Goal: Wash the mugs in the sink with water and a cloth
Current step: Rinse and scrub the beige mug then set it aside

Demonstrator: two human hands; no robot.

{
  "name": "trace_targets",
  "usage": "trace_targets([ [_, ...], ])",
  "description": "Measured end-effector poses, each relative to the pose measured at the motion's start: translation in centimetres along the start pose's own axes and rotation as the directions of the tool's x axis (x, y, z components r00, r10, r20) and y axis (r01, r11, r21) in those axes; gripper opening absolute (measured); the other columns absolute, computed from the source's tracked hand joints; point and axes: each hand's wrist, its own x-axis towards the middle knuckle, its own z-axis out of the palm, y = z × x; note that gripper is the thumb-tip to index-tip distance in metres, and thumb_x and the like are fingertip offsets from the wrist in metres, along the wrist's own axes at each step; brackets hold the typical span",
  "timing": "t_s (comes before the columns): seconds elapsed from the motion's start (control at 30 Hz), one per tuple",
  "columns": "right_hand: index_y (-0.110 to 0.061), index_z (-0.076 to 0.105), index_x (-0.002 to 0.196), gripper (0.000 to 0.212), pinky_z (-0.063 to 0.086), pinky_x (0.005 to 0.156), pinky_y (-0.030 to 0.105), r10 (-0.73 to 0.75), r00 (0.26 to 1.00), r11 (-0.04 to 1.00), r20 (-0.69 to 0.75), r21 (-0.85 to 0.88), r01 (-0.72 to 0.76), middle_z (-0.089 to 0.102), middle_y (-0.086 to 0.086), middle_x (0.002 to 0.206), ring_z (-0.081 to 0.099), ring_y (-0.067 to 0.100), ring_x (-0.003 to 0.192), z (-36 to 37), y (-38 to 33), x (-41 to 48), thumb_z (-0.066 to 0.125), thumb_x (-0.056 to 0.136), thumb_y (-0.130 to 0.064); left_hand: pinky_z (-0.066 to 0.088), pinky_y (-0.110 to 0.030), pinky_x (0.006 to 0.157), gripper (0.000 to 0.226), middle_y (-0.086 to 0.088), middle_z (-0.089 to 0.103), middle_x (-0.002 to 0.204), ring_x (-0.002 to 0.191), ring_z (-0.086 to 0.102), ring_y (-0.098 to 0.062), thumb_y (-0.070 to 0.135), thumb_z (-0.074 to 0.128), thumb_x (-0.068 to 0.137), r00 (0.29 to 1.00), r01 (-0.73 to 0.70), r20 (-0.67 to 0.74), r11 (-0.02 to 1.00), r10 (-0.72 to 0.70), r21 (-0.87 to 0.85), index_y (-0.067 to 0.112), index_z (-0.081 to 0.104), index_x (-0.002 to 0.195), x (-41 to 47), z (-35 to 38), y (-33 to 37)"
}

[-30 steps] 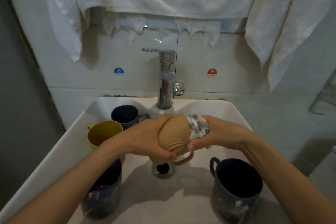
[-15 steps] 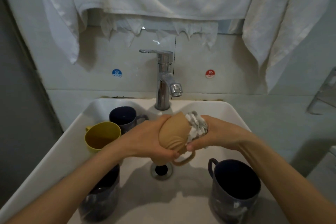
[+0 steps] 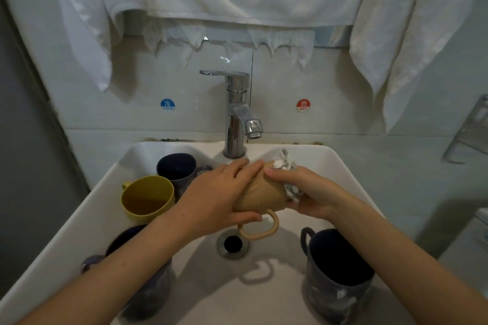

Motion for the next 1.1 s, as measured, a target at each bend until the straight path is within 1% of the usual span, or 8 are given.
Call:
trace_targets([
  [0.23,-0.019,0.059,0.103,0.031,0.056,0.076,0.024,-0.088,0.976,0.942,0.198,-0.301,0.146,0.071,-0.004,0.090,0.068,0.011,0.083,-0.4,-0.8,-1.0,0.065,0.078,-0.002,0.050,-0.023,0.082,0.082,0.012,0.051,0.129,0.100,0.054,-0.005,0.064,0.059,0.075,0.989,0.145,0.043,0.948,-0.138,-0.283,0.041,0.018,0.142,0.3,-0.8,-0.5],
  [0.37,-0.022,0.058,0.096,0.030,0.050,0.063,0.014,-0.115,0.982,0.870,0.151,-0.461,0.173,0.067,-0.007,0.083,0.064,0.000,0.071,-0.3,-0.5,-0.9,0.071,0.076,-0.003,0.051,-0.027,0.082,0.080,0.011,0.055,0.125,0.100,0.056,-0.008,0.068,0.056,0.075,0.983,0.180,0.060,0.964,-0.171,-0.195,0.042,0.020,0.141,0.2,-0.4,-0.4],
  [0.43,-0.024,0.056,0.099,0.037,0.052,0.068,0.017,-0.135,0.984,0.849,0.113,-0.499,0.174,0.066,-0.003,0.089,0.065,0.004,0.078,-0.2,-0.4,-0.7,0.076,0.072,-0.011,0.050,-0.027,0.082,0.080,0.011,0.055,0.125,0.102,0.055,-0.009,0.070,0.053,0.075,0.979,0.204,0.050,0.966,-0.199,-0.156,0.041,0.020,0.141,0.2,-0.2,-0.3],
  [0.53,-0.018,0.051,0.118,0.064,0.054,0.085,0.028,-0.170,0.983,0.844,0.067,-0.505,0.180,0.066,0.003,0.106,0.064,0.015,0.097,0.1,0.0,-0.4,0.081,0.062,-0.026,0.048,-0.024,0.078,0.079,0.011,0.054,0.126,0.101,0.055,-0.008,0.068,0.051,0.077,0.972,0.234,0.010,0.964,-0.234,-0.126,0.039,0.019,0.143,0.2,-0.3,-0.1],
  [0.63,-0.018,0.048,0.117,0.056,0.054,0.079,0.019,-0.262,0.965,0.810,-0.009,-0.545,0.215,0.064,-0.004,0.102,0.063,0.008,0.092,0.7,0.6,-0.2,0.079,0.071,-0.022,0.048,-0.024,0.077,0.081,0.010,0.054,0.125,0.097,0.054,-0.009,0.069,0.049,0.076,0.965,0.260,-0.017,0.960,-0.263,-0.108,0.038,0.017,0.143,0.1,-0.1,0.4],
  [0.73,-0.018,0.048,0.116,0.056,0.053,0.081,0.023,-0.304,0.951,0.786,-0.055,-0.578,0.217,0.064,-0.002,0.104,0.062,0.010,0.094,1.0,1.1,0.1,0.080,0.070,-0.026,0.050,-0.027,0.079,0.082,0.009,0.053,0.126,0.097,0.054,-0.010,0.071,0.048,0.076,0.959,0.280,-0.014,0.954,-0.283,-0.112,0.037,0.017,0.143,0.0,-0.2,0.7],
  [0.93,-0.010,0.053,0.115,0.041,0.052,0.087,0.040,-0.182,0.982,0.898,0.046,-0.400,0.185,0.065,0.010,0.106,0.064,0.026,0.097,0.1,-0.2,-0.2,0.070,0.078,-0.007,0.048,-0.026,0.081,0.080,0.009,0.053,0.125,0.099,0.053,-0.009,0.066,0.055,0.075,0.958,0.284,0.024,0.946,-0.284,-0.156,0.039,0.020,0.142,0.3,-0.7,0.6],
  [1.1,-0.015,0.054,0.113,0.038,0.056,0.083,0.032,-0.074,0.985,0.938,0.155,-0.325,0.122,0.066,0.005,0.101,0.066,0.020,0.092,-1.5,-1.4,-0.9,0.066,0.077,-0.007,0.052,-0.028,0.082,0.077,0.015,0.049,0.111,0.092,0.054,-0.007,0.063,0.062,0.073,0.953,0.300,0.148,0.904,-0.266,-0.306,0.046,0.025,0.138,0.6,-1.6,0.0],
])
